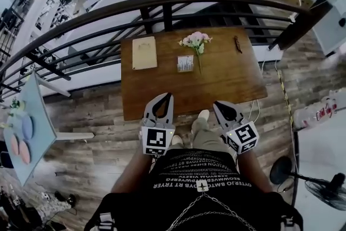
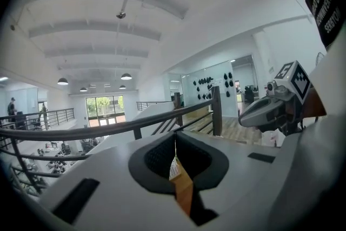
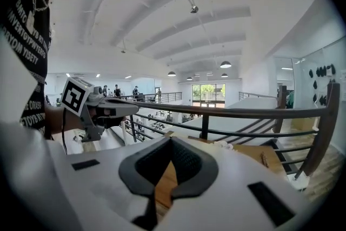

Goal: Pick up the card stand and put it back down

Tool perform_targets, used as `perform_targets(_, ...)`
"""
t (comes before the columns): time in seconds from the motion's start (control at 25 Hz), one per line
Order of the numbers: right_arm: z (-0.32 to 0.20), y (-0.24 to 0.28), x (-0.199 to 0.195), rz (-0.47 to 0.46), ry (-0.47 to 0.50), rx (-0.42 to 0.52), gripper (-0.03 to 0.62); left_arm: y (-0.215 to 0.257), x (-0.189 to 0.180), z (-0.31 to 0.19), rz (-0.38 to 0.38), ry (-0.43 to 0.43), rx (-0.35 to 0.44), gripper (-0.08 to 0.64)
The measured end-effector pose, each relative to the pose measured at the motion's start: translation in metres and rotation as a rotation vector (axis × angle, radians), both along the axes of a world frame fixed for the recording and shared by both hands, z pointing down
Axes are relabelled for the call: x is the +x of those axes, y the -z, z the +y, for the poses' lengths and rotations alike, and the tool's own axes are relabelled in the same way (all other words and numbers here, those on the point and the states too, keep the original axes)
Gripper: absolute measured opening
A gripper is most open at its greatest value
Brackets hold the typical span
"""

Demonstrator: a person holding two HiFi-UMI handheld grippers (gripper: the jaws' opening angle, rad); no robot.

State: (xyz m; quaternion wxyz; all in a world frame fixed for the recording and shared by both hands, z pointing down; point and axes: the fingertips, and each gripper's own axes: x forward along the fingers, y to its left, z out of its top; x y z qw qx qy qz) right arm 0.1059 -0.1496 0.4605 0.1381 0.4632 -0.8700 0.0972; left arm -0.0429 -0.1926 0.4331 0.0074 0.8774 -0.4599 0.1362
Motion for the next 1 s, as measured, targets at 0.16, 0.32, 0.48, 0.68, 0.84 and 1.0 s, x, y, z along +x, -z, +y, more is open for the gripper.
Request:
perform_targets(0.16,-0.029,-0.003,-0.001,-0.005,0.039,0.001,0.015,-0.002,-0.004,-0.018,0.004,0.043,-0.003,0.029)
perform_targets(0.32,-0.064,-0.003,0.008,-0.011,0.077,0.005,0.015,-0.004,0.000,-0.044,-0.008,0.089,-0.011,0.029)
perform_targets(0.48,-0.096,-0.009,0.016,-0.024,0.102,-0.011,0.015,0.001,0.013,-0.069,-0.022,0.102,0.000,0.029)
perform_targets(0.68,-0.135,-0.020,0.014,-0.033,0.162,-0.014,0.015,0.003,0.018,-0.097,-0.032,0.132,0.015,0.029)
perform_targets(0.84,-0.162,-0.037,0.022,-0.029,0.174,-0.043,0.015,-0.005,0.023,-0.118,-0.045,0.142,0.000,0.029)
perform_targets(1.0,-0.181,-0.073,0.034,-0.012,0.167,-0.115,0.015,-0.012,0.029,-0.142,-0.042,0.143,-0.016,0.029)
